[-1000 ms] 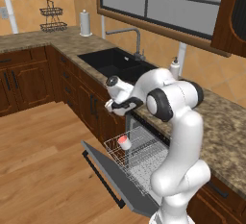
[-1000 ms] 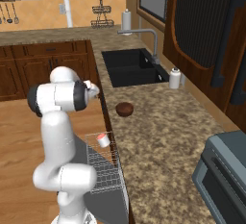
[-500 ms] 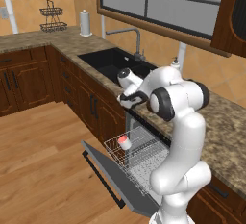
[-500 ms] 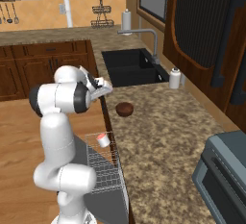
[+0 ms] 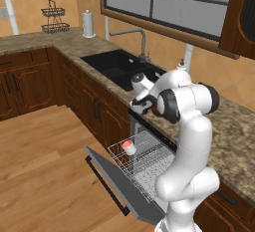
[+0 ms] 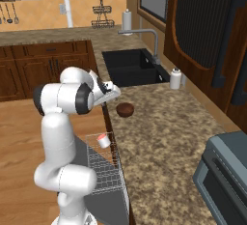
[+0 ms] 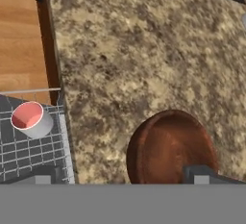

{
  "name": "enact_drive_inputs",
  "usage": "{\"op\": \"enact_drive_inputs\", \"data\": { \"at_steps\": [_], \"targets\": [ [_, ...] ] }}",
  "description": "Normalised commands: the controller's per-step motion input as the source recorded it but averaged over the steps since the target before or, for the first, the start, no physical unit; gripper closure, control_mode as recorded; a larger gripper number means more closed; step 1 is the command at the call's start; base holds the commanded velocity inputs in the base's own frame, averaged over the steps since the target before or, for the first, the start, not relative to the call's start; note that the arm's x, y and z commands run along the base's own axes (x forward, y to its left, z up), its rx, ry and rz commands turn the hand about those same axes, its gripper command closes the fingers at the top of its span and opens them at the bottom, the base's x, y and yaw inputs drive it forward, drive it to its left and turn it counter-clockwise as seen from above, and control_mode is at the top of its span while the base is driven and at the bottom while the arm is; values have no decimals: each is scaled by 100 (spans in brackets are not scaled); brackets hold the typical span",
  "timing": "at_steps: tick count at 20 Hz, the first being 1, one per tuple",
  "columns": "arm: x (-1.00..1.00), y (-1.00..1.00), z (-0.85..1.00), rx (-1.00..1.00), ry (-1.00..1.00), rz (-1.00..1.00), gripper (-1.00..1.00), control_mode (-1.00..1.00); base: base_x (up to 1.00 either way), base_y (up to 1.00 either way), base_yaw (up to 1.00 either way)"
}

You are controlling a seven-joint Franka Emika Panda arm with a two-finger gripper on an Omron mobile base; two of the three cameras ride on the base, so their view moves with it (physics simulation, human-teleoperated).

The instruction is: Pick up the cup and bowl from the counter, place them in the dishwasher, and close the dishwasher door.

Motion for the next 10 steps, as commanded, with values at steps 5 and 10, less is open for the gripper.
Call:
{"op": "enact_drive_inputs", "data": {
  "at_steps": [5,10],
  "targets": [
    [0,-23,-21,1,4,0,-100,-100,0,0,0],
    [0,-28,-23,0,6,0,-100,-100,0,0,0]
  ]
}}
